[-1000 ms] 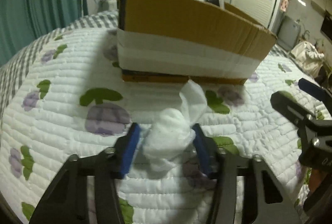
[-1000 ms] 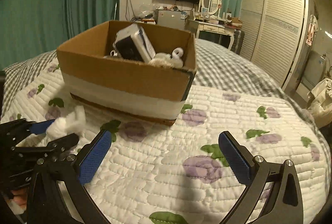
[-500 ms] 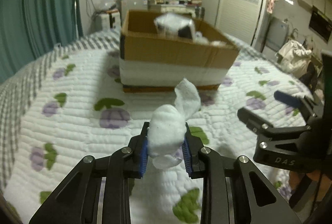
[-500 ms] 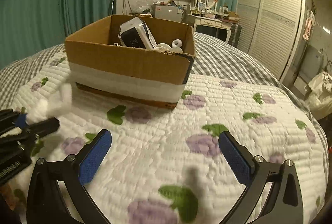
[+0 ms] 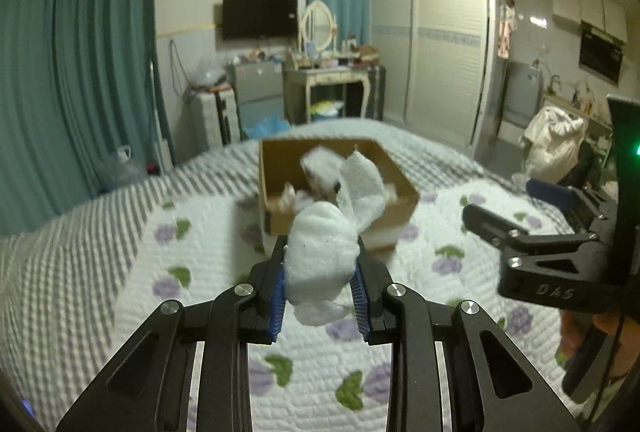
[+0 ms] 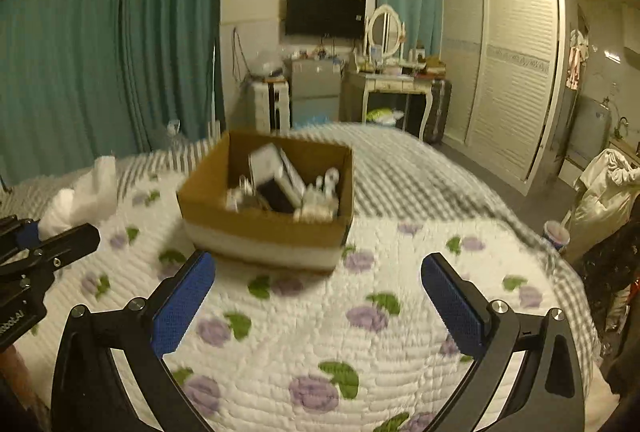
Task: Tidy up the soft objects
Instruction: 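Lower the tissue into the box and open the left tool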
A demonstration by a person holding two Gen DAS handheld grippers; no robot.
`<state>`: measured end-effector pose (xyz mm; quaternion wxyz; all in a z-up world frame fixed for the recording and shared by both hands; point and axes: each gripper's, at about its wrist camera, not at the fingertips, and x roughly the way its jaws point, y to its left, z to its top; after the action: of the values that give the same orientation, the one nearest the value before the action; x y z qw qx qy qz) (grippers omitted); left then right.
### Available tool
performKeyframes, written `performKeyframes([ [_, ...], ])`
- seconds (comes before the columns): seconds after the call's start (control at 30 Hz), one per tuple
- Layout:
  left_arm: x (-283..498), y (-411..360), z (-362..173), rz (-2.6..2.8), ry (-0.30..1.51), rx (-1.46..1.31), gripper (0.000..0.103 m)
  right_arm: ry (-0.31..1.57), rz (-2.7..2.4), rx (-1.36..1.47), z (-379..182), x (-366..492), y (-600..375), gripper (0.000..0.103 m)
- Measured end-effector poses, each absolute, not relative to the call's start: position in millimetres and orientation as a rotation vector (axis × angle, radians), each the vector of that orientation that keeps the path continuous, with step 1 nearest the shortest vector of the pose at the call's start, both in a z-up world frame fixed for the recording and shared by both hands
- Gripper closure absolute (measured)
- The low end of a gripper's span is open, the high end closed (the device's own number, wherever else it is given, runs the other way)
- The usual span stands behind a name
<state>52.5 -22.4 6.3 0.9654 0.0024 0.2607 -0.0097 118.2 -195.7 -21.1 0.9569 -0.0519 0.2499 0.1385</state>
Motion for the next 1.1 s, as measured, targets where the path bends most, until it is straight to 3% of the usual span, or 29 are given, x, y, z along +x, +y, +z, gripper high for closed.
performKeyframes([
  [0.23,96,-15,35,0.003,0.459,0.03,0.076,0.464,0.28,-0.064,32,160,-196,0.0],
  [0.43,172,-2,28,0.02,0.475,-0.004,0.076,0.423,0.26,-0.08,46,223,-188,0.0],
  [0.63,261,10,-10,0.068,0.551,0.01,0.076,0.444,0.256,-0.103,12,291,-173,0.0],
  [0.9,312,2,-38,0.089,0.554,0.096,0.072,0.512,0.29,-0.094,-47,351,-162,0.0],
  [0.97,314,-1,-41,0.103,0.57,0.126,0.052,0.52,0.294,-0.085,-53,354,-164,0.0],
  [1.0,314,-1,-41,0.126,0.579,0.125,0.027,0.52,0.294,-0.082,-55,354,-165,0.0],
  [1.03,311,0,-41,0.136,0.572,0.121,0.015,0.522,0.293,-0.083,-56,353,-165,0.0],
  [1.1,304,2,-36,0.145,0.555,0.12,0.014,0.524,0.288,-0.086,-55,349,-168,0.0],
])
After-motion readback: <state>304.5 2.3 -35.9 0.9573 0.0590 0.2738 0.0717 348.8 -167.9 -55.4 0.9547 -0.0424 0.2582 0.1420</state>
